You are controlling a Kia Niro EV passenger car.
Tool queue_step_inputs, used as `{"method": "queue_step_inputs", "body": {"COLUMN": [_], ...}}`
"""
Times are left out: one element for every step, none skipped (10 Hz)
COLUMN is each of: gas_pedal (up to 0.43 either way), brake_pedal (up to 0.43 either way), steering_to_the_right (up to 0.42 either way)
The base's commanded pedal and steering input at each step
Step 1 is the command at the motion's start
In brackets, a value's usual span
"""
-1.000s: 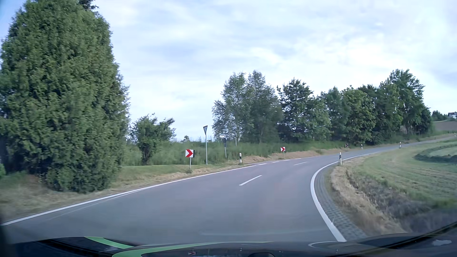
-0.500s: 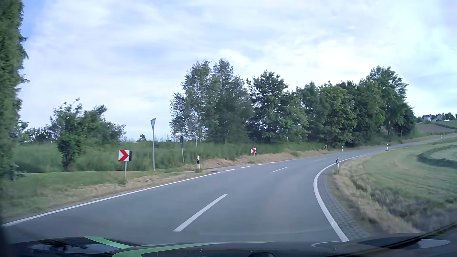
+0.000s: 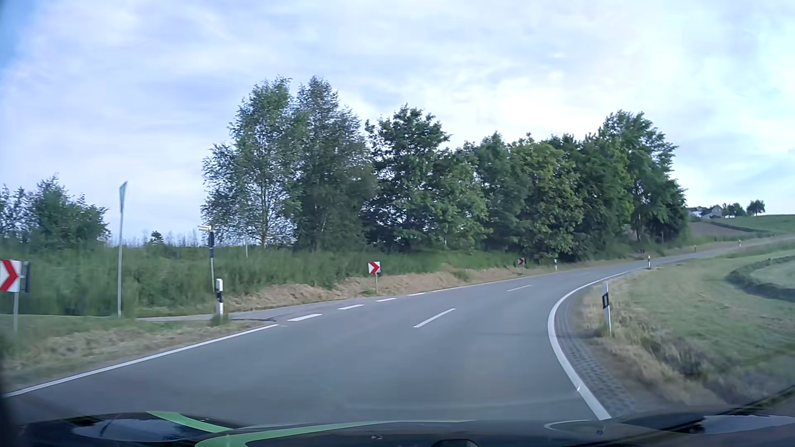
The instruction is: Follow the waypoints while adhering to traffic rules and regulations
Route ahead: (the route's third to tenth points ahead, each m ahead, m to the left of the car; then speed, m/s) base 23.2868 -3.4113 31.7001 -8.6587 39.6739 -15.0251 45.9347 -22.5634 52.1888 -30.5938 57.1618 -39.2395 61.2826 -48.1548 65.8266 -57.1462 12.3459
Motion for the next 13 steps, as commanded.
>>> {"method": "queue_step_inputs", "body": {"gas_pedal": [0.220, 0.228, 0.228, 0.228, 0.228, 0.240, 0.260, 0.260, 0.268, 0.280, 0.280, 0.280, 0.287], "brake_pedal": [0.000, 0.000, 0.000, 0.000, 0.000, 0.000, 0.000, 0.000, 0.000, 0.000, 0.000, 0.000, 0.000], "steering_to_the_right": [0.098, 0.099, 0.100, 0.101, 0.100, 0.099, 0.095, 0.091, 0.090, 0.093, 0.093, 0.092, 0.089]}}
